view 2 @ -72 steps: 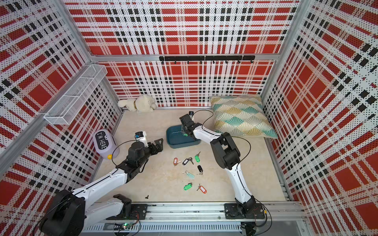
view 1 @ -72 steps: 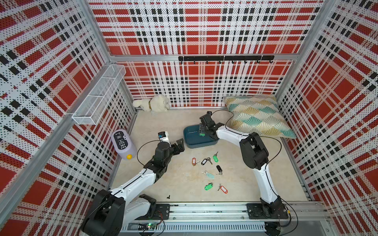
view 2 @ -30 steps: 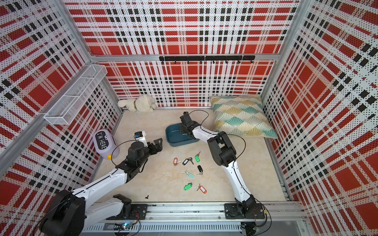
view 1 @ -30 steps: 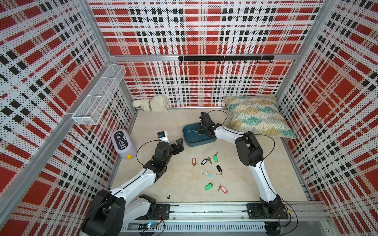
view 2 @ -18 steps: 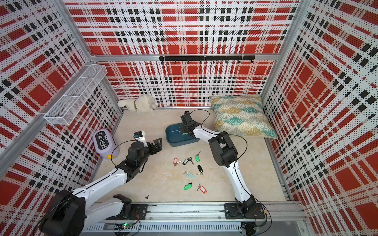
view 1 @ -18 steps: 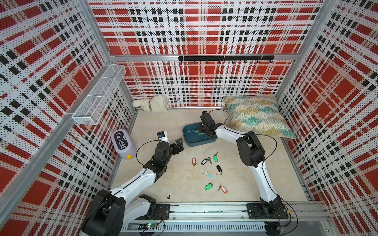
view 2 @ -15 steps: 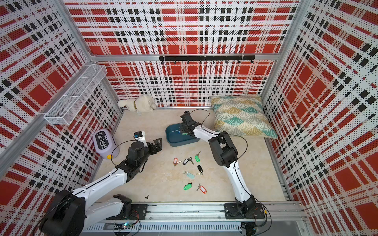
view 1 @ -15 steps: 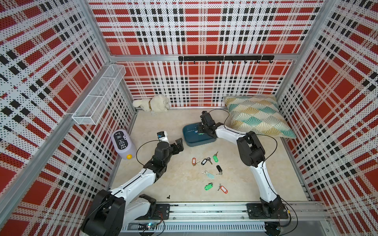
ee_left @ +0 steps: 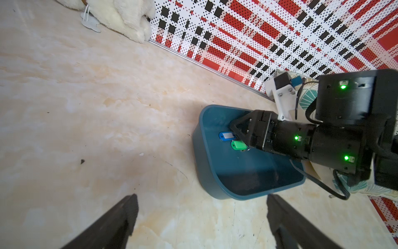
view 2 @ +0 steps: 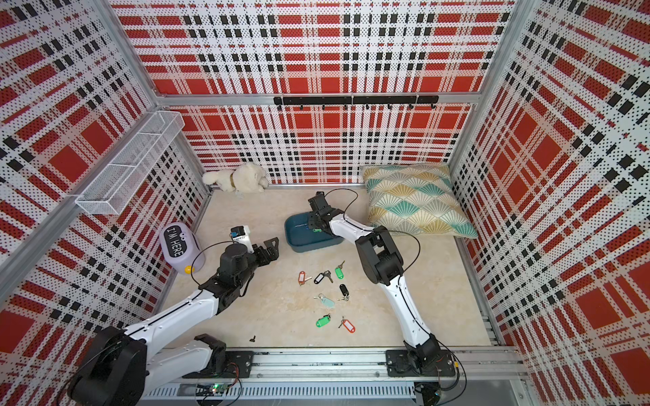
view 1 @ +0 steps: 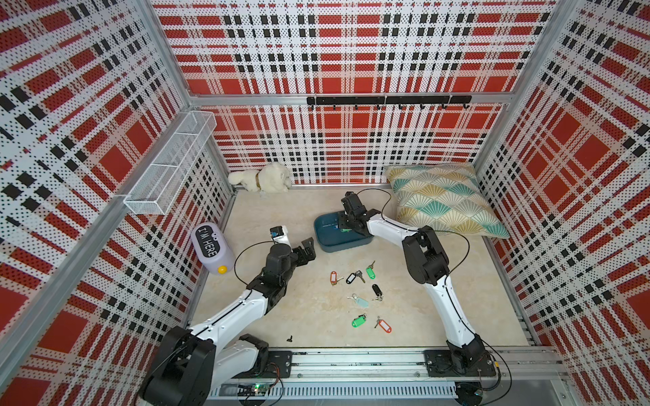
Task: Take the keys out of the storage box
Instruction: Pick up the key from the storage box.
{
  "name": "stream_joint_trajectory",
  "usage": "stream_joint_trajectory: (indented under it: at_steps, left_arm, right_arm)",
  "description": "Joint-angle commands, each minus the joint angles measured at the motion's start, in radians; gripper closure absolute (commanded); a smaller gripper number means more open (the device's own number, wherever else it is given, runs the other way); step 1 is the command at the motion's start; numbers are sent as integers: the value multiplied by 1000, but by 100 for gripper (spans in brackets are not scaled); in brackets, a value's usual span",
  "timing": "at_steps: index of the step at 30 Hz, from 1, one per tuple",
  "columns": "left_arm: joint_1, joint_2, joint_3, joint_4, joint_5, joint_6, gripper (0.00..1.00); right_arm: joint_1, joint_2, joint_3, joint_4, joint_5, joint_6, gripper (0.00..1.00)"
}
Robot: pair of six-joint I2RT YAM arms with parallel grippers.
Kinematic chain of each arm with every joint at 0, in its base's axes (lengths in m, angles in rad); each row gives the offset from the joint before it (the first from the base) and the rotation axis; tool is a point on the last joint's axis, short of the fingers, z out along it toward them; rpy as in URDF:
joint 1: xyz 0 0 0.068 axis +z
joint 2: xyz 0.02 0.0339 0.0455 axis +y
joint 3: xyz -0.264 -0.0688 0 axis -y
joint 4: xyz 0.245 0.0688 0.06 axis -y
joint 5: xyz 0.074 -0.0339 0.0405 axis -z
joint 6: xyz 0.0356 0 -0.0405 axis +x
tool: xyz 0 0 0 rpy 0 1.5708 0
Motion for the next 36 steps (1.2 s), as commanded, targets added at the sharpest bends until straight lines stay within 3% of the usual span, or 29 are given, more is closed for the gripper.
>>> stream_joint_trajectory:
  at_steps: [1,4,11,18,24,36]
  left_arm:
    - [7,-10,6,-9,-16,16,1]
    - [8,-10,6,-9,-19,16,1]
    - [9,-12,6,-10,-23,16,1]
    - [9,-11,7,-10,-22,14,1]
    - [10,-11,7,-10,-23,15,1]
    - [10,-17,4,-12,-23,13,1]
  right_arm:
    - [-1,24,23,-27,4,6,51]
    - [-1,39,45,-44,5,5,55]
    - [-1,54,70,-63,19,7,78]
    - [-1,27,70,-64,31,-4,93]
    - [-1,4,61,-68,31,-10,100]
    - [-1,-92,-12,-38,23,-13,100]
